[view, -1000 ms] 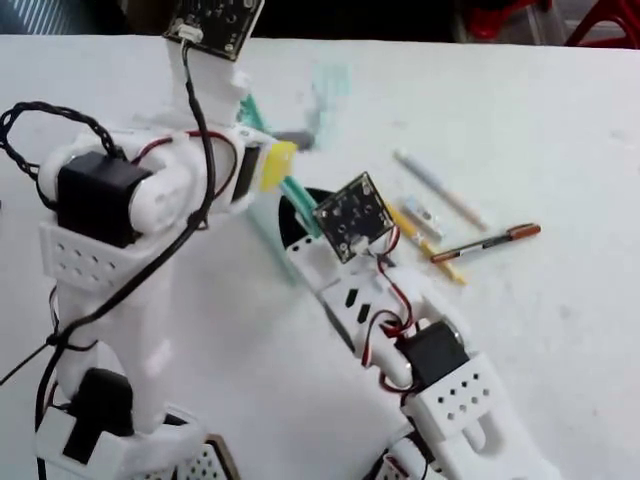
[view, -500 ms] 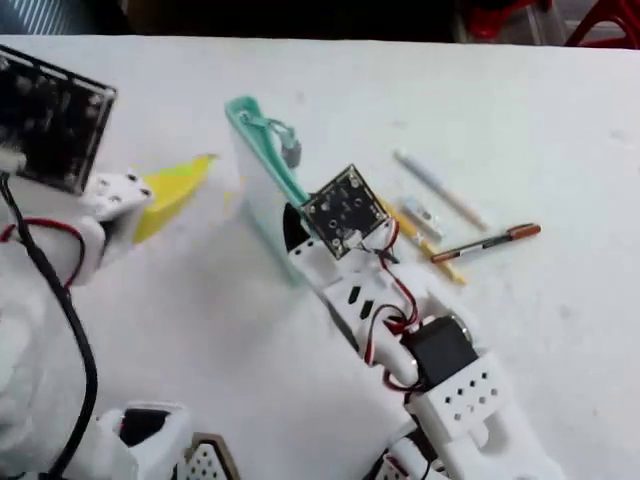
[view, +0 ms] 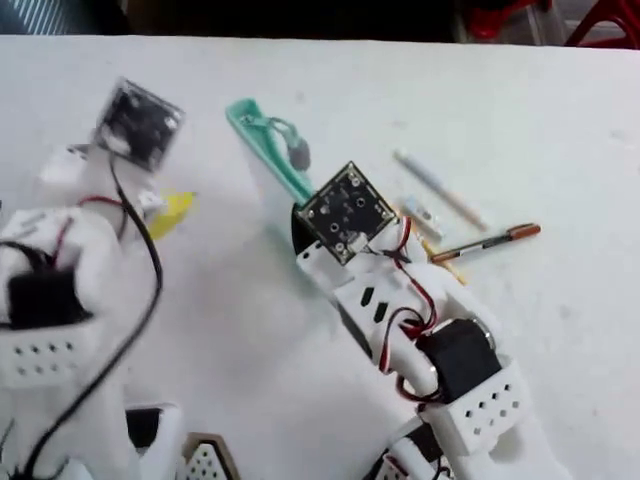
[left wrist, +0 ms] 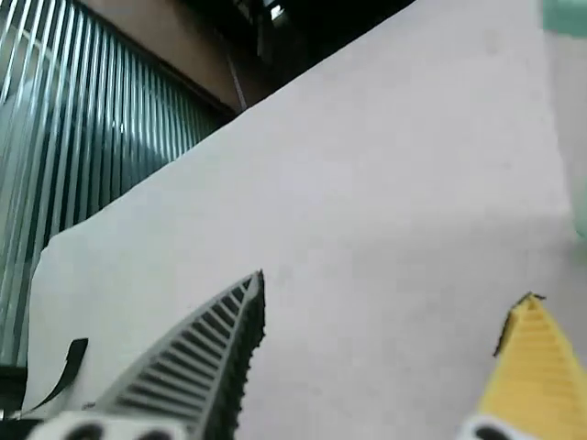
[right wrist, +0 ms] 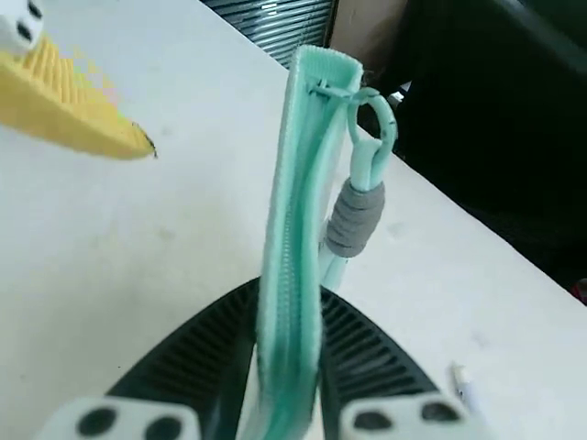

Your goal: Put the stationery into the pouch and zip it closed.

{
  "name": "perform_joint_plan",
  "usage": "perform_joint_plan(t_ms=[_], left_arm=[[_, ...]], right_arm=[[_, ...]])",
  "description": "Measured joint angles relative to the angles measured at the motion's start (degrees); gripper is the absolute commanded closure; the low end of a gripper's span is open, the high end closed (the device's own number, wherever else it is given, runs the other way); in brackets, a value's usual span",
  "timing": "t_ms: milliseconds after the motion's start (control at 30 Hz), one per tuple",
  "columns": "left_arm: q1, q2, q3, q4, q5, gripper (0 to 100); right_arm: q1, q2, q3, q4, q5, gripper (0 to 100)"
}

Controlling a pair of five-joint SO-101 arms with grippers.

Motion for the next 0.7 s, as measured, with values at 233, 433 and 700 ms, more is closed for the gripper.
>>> perform_joint_plan(t_ms=[233, 433, 700], left_arm=[[7.7, -19.0, 23.3, -8.4, 1.6, 60], [11.8, -32.7, 36.0, -11.1, 5.2, 60], [12.1, -56.9, 44.6, -9.1, 11.8, 60]], right_arm=[[-0.2, -0.1, 0.0, 2.0, 3.4, 98.1], [-2.1, -3.6, 0.0, 9.1, 6.5, 98.1], [-7.9, -16.0, -3.3, 19.4, 14.9, 98.1]])
